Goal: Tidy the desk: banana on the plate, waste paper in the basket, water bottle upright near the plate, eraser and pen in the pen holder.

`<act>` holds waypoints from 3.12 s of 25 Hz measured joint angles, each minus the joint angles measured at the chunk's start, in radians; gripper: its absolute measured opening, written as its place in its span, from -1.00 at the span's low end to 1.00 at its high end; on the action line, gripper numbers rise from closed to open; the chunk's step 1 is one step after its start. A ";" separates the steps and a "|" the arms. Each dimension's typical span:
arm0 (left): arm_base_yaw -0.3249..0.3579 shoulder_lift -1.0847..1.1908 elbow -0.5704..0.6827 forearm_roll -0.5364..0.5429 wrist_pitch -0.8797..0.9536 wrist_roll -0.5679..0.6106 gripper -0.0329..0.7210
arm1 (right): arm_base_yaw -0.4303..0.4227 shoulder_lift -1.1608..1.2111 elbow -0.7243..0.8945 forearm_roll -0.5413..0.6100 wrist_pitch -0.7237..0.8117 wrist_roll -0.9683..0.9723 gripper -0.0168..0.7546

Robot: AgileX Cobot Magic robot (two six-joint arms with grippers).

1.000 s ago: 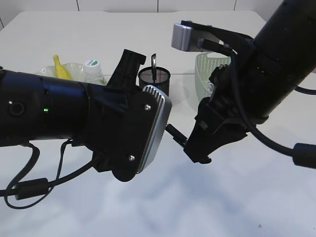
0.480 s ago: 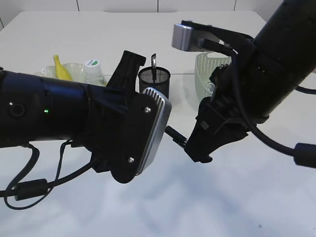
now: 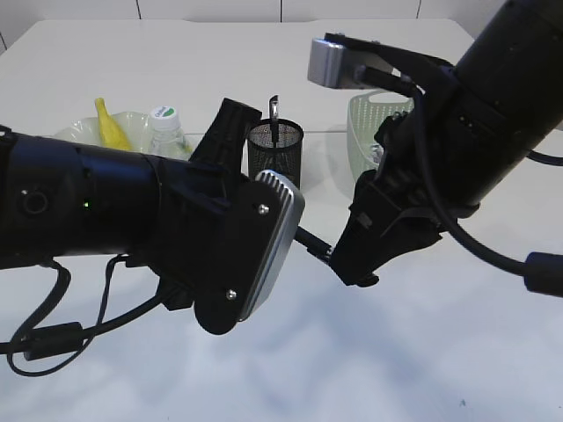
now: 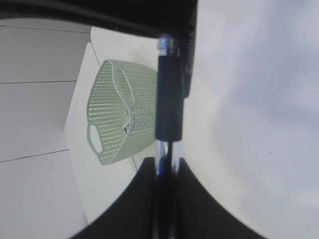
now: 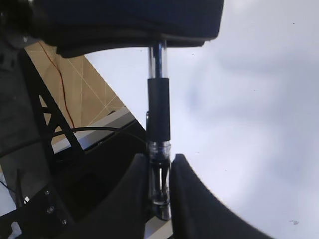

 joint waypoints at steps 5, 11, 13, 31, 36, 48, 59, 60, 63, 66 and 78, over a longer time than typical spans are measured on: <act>0.000 0.000 0.000 0.000 0.000 0.000 -0.83 | 0.000 0.000 0.000 -0.002 0.000 0.000 -0.65; 0.000 0.000 0.000 -0.010 0.000 -0.008 -0.83 | 0.000 0.000 0.000 -0.002 0.000 0.000 -0.14; 0.000 0.000 0.000 -0.010 0.000 -0.008 -0.83 | 0.000 0.000 0.000 -0.002 0.000 0.000 -0.01; 0.000 0.000 0.000 -0.025 0.038 -0.009 -0.84 | -0.102 0.000 -0.047 -0.175 0.000 -0.049 0.38; 0.000 0.000 0.000 -0.039 0.038 -0.014 -0.84 | -0.218 0.000 -0.047 -0.177 0.000 -0.049 0.38; 0.000 0.000 0.000 -0.521 -0.068 -0.020 -0.84 | -0.325 0.000 -0.047 -0.181 0.002 -0.020 0.38; 0.050 0.002 0.000 -1.121 -0.279 -0.021 -0.84 | -0.325 0.000 -0.047 -0.181 0.002 -0.004 0.38; 0.071 0.006 0.000 -1.148 -0.307 -0.021 -0.84 | -0.325 0.000 -0.047 -0.181 0.002 -0.003 0.38; 0.142 0.033 0.000 -1.195 -0.394 -0.021 -0.84 | -0.325 0.000 -0.047 -0.181 0.002 0.006 0.38; 0.211 0.070 -0.014 -1.210 -0.444 -0.021 -0.84 | -0.325 0.000 -0.047 -0.181 0.002 0.012 0.38; 0.287 0.326 -0.233 -1.220 -0.611 -0.024 -0.84 | -0.325 0.000 -0.047 -0.181 0.002 0.018 0.38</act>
